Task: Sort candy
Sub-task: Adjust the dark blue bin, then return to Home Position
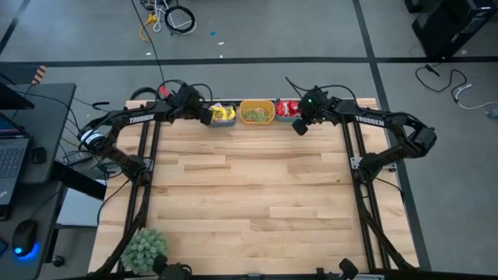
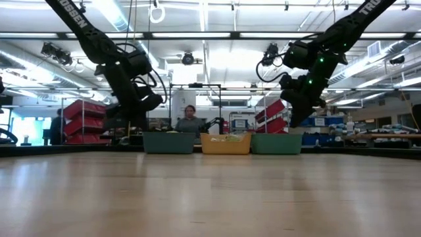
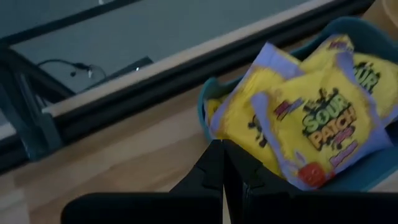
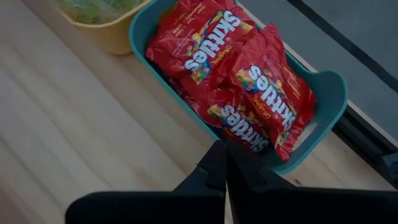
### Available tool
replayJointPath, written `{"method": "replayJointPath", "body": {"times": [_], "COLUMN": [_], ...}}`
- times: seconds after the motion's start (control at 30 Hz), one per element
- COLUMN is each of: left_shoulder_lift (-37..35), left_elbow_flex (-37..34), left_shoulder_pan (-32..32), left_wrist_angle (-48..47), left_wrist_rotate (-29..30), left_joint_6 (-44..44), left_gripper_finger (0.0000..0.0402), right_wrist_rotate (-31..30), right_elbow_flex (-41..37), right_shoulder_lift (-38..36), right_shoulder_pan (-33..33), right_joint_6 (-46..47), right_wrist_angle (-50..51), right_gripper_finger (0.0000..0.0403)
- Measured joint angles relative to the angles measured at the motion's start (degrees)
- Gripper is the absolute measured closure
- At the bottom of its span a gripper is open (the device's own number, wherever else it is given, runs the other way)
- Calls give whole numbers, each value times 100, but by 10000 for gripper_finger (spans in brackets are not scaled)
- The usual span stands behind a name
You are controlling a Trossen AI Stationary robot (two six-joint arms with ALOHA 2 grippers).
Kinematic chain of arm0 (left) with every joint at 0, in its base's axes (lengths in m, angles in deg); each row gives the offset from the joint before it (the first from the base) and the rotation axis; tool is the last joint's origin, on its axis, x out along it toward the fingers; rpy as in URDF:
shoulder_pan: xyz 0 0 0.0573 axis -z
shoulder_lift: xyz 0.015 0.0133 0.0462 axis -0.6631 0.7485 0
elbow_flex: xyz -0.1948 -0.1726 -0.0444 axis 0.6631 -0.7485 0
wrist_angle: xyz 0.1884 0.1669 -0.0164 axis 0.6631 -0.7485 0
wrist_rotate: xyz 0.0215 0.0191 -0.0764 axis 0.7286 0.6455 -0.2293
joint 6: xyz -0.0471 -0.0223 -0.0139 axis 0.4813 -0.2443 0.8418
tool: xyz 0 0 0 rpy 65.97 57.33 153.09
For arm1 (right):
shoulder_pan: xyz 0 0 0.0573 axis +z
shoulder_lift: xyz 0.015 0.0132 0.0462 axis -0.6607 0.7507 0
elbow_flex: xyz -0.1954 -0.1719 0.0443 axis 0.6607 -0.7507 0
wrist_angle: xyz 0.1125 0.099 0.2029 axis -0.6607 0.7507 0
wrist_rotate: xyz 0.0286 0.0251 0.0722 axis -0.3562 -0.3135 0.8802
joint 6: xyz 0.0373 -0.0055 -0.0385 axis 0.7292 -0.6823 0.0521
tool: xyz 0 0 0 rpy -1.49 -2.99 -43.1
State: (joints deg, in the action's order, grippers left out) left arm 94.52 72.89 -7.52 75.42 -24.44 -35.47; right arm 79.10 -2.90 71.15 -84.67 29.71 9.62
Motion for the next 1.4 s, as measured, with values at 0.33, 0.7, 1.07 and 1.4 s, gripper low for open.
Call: {"method": "replayJointPath", "body": {"times": [0.33,0.7,1.07,1.4], "left_shoulder_lift": [-423,-655,426,391], "left_elbow_flex": [-1,0,-2,-2], "left_shoulder_pan": [17,982,1275,1382], "left_wrist_angle": [389,285,587,1484], "left_wrist_rotate": [243,-1741,-1161,-1574], "left_joint_6": [-774,-2136,-2417,-2699], "left_gripper_finger": [400,401,401,401], "right_wrist_rotate": [2,1235,1190,1747], "right_elbow_flex": [0,2,0,-424], "right_shoulder_lift": [-183,90,825,364], "right_shoulder_pan": [133,846,905,968], "right_joint_6": [-257,-879,-1169,-1825], "right_wrist_angle": [-173,-849,-1418,-3021], "right_gripper_finger": [403,403,403,403]}}
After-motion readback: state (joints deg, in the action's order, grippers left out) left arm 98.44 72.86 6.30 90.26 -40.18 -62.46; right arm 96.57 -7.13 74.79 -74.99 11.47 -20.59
